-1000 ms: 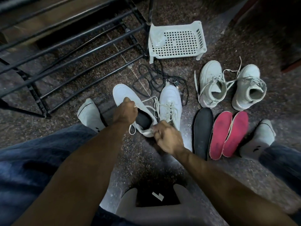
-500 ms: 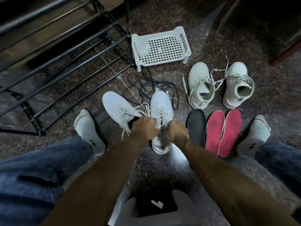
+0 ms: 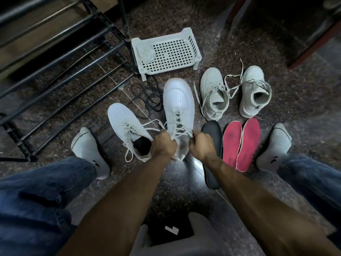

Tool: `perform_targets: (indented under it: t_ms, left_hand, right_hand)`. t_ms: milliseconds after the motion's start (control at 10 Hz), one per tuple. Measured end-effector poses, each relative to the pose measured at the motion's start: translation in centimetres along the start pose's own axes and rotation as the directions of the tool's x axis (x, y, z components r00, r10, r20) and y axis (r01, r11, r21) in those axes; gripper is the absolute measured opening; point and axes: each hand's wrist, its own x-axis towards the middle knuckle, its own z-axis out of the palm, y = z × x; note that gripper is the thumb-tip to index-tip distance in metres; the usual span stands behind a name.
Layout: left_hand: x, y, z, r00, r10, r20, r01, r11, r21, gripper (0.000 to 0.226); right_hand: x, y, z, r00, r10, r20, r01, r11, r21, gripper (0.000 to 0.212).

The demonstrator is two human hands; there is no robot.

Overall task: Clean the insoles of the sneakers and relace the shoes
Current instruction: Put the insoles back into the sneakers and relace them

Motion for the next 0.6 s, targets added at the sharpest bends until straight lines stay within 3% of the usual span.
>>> perform_targets:
  t_ms: [100,200,300,400,500,600]
  left_hand:
    - [-0.9,0.1,0.1,0.976,0.147,-0.163,-0.167,0.980,-0.112,0.033]
    - [-1.5,0.1,0.6,0.961,0.159,-0.226,-0.208,0.955,-0.211,0.025]
    - [-1.6,0.1,1.3,0.980,0.147,-0.133,-0.187,0.909,-0.371,0.037]
    - [-0.4,-1.4,3.0,0.992,0.119,0.030,-0.105,0.953,-0.286,0.046]
    - [0.3,-2.4,3.5,0.996,0.085,0.020,-0.082,0.989,-0.121,0.034]
    - [0.4,-2.0,3.1,0.994,0.076,0.079,-0.057,0.974,-0.219,0.027]
  right_hand:
    - [-0.9,-0.7,-0.2,0.971,0.046,-0.233,-0.007,0.986,0.165,0.018]
    - [-1.5,-1.1,0.3,0.924,0.142,-0.354,-0.032,0.953,0.300,0.020]
    - [-1.5,-0.2,2.1,0.957,0.236,-0.170,-0.157,0.911,0.380,0.026]
    - [-1.5,0.6,3.4,0.962,0.267,-0.046,-0.248,0.935,0.252,0.031]
    - [-0.9,0.4,4.2,0.940,0.315,-0.130,-0.266,0.917,0.297,0.045]
    - [0.0,2.2,7.0,0.926,0.376,-0.032,-0.336,0.859,0.386,0.030]
